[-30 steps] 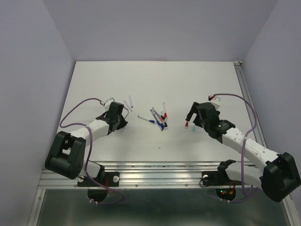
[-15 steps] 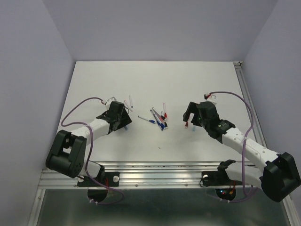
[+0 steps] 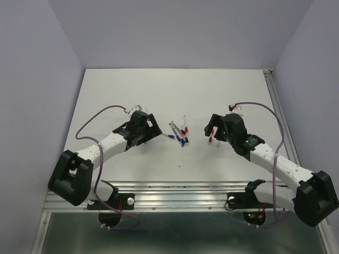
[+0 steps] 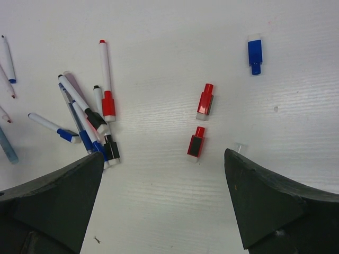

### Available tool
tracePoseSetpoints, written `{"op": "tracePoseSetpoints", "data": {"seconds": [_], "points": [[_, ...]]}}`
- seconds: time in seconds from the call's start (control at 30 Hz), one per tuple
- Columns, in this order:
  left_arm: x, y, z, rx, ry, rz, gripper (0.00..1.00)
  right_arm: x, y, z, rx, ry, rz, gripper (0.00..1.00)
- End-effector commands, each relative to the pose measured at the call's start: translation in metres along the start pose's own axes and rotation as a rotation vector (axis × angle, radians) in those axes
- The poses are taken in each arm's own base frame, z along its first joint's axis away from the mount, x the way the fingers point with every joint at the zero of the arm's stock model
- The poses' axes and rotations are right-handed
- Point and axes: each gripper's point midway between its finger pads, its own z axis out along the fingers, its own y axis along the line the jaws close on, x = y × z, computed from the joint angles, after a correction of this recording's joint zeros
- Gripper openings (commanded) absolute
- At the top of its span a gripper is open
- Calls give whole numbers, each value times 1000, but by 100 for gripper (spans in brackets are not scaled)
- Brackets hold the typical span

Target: Open the pen caps

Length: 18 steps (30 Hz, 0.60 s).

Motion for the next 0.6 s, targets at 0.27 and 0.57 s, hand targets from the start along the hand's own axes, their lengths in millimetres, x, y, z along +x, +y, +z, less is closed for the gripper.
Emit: {"op": "tracePoseSetpoints", "data": {"seconds": [0.27,0.57], "points": [[1,-35,31,-217,64,-59,94,4,-16,-4,46,-22,-11,100],[9,-25,53,-363,100,-30,63,-1,-20,-10,54,-50,-4,100]]}}
